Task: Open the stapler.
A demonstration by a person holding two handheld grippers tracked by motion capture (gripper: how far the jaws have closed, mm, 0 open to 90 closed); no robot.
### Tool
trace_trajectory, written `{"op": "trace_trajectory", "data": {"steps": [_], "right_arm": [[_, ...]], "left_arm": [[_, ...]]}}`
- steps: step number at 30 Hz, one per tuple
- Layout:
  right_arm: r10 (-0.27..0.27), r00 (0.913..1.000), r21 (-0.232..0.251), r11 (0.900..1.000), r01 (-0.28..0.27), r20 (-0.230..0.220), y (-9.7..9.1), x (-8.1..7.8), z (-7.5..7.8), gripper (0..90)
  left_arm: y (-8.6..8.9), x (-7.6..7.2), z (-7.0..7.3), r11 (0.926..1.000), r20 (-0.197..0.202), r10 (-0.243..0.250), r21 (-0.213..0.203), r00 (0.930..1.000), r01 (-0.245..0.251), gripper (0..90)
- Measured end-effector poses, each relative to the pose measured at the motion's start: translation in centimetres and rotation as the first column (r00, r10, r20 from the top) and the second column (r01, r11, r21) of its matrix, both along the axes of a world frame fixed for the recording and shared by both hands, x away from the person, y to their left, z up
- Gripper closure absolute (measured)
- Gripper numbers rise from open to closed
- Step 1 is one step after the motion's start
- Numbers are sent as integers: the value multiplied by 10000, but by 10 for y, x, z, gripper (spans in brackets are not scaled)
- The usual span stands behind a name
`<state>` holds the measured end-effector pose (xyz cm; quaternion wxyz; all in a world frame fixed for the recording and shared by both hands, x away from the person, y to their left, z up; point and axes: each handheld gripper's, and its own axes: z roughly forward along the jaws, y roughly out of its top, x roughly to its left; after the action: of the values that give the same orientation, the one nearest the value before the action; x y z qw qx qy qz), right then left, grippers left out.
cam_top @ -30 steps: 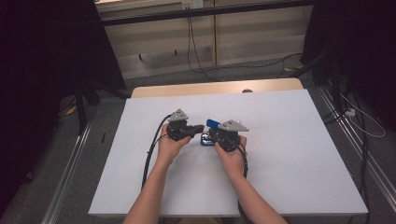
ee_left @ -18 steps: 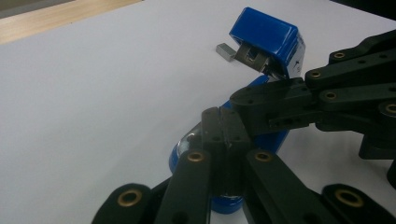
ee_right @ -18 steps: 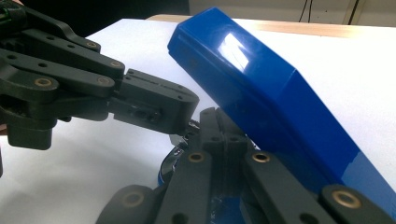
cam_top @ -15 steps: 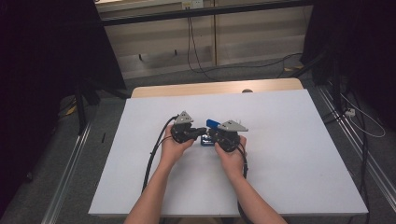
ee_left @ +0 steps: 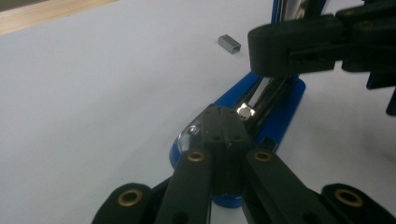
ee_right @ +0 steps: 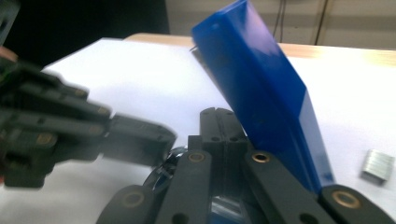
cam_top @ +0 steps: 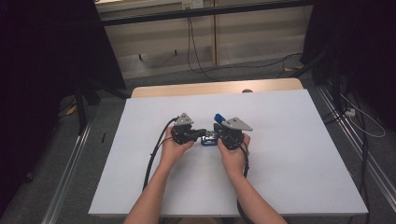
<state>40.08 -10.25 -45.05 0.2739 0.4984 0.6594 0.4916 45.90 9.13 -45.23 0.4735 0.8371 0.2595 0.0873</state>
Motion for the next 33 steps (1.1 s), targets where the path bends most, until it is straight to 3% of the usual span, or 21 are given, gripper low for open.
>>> {"op": "trace_trajectory", "data": {"steps": [4, 16, 21, 26, 31, 33], "right_arm": [[-165, 9998, -333, 9993, 168, 99, -4, -1, 3, 900], [-929, 9954, -572, 9939, 940, 224, -26, -2, 15, 900], [-1249, 9919, -808, 9887, 1262, 210, -37, -3, 12, 900], [-1342, 9909, -798, 9877, 1343, 74, -50, -6, 5, 900], [-1248, 9922, -847, 9886, 1244, 11, -52, -4, 6, 900], [-1222, 9925, -1108, 9863, 1220, 48, -53, -4, 6, 900]], "left_arm": [[-1, -1, 1, 9999, 139, 11, 152, 9999, -13, 900], [-1, -1, 0, 9999, 158, -17, 122, 9999, 15, 900], [-1, -1, 0, 9999, 160, -41, 131, 9999, 39, 900], [-1, -2, 1, 9999, 140, -33, 157, 9999, 31, 900], [-2, -2, 1, 9998, 178, -18, 206, 9998, 14, 900], [-1, -2, 1, 9998, 151, -24, 186, 9999, 21, 900]]}}
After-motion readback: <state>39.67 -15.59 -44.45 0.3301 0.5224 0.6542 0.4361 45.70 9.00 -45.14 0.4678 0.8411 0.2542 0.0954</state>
